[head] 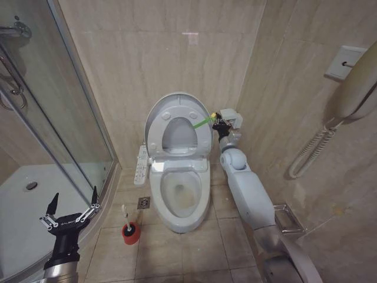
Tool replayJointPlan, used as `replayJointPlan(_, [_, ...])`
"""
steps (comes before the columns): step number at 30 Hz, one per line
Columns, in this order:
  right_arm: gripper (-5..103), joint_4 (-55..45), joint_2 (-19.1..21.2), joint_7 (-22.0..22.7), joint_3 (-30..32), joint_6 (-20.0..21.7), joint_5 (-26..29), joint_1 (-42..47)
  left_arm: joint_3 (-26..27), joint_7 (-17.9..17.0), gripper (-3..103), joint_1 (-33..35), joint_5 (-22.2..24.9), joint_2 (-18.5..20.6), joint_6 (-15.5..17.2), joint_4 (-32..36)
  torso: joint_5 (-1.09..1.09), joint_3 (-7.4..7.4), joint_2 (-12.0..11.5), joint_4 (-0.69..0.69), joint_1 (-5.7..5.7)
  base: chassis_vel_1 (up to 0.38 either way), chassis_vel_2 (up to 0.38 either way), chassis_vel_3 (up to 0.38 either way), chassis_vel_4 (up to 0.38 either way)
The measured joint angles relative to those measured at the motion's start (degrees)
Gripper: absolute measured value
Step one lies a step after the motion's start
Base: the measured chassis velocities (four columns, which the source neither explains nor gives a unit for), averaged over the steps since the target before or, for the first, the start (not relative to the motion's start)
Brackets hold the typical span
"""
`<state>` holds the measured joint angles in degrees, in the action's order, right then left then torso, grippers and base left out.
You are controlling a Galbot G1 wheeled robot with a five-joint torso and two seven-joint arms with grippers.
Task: Open the toilet lid, clean the toilet bowl with a toilet brush, close the toilet lid, and flush.
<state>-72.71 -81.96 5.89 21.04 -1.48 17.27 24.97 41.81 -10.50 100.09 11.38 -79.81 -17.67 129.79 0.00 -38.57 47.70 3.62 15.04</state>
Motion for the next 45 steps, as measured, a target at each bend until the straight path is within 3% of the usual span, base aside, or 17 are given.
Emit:
replayJointPlan(20, [0,-2.3,0.6,1.3,0.9,-1.2,-1.1,1.8,0.0,0.0,100,0.0,0.0,0.0,0.0,0.0,0.00,0.01,0.0,0.04,-0.01,-0.058,0.055,0.054,-0.060])
replayJointPlan(24, [0,-3.9,1.0,2.1,1.5,-1.3,-1.1,3.2,0.0,0.0,100,0.0,0.0,0.0,0.0,0.0,0.01,-0.02,0.0,-0.02,0.05,-0.128,0.209,0.140,-0.164])
replayJointPlan(26, [0,-4.5,1.3,2.2,1.9,-1.4,-1.3,4.0,0.0,0.0,100,0.0,0.0,0.0,0.0,0.0,0.00,-0.01,0.0,0.05,0.05,-0.122,0.131,0.071,-0.095])
replayJointPlan(37, [0,-6.2,2.4,2.5,2.6,-1.1,-2.0,5.2,0.0,0.0,100,0.0,0.0,0.0,0.0,0.0,0.01,0.03,0.0,0.05,-0.05,0.025,-0.022,-0.025,0.019])
replayJointPlan(38, [9,-6.5,2.5,2.5,2.6,-0.9,-1.9,5.4,0.0,0.0,100,0.0,0.0,0.0,0.0,0.0,0.00,0.03,0.0,0.06,-0.04,0.016,-0.024,-0.056,0.009])
replayJointPlan(43, [9,-7.0,2.7,2.5,2.7,-0.7,-1.4,6.3,0.0,0.0,100,0.0,0.0,0.0,0.0,0.0,0.01,0.01,0.0,0.03,-0.01,0.000,0.000,0.000,0.000])
replayJointPlan(44, [35,-7.2,2.7,2.5,2.6,-0.7,-1.4,6.5,0.0,0.0,100,0.0,0.0,0.0,0.0,0.0,0.01,0.01,0.0,0.03,0.00,0.000,0.000,0.000,0.000])
replayJointPlan(45, [35,-7.4,2.7,2.6,2.6,-0.5,-1.4,6.8,0.0,0.0,100,0.0,0.0,0.0,0.0,0.0,0.01,0.01,0.0,0.04,0.00,0.000,0.000,0.000,0.000])
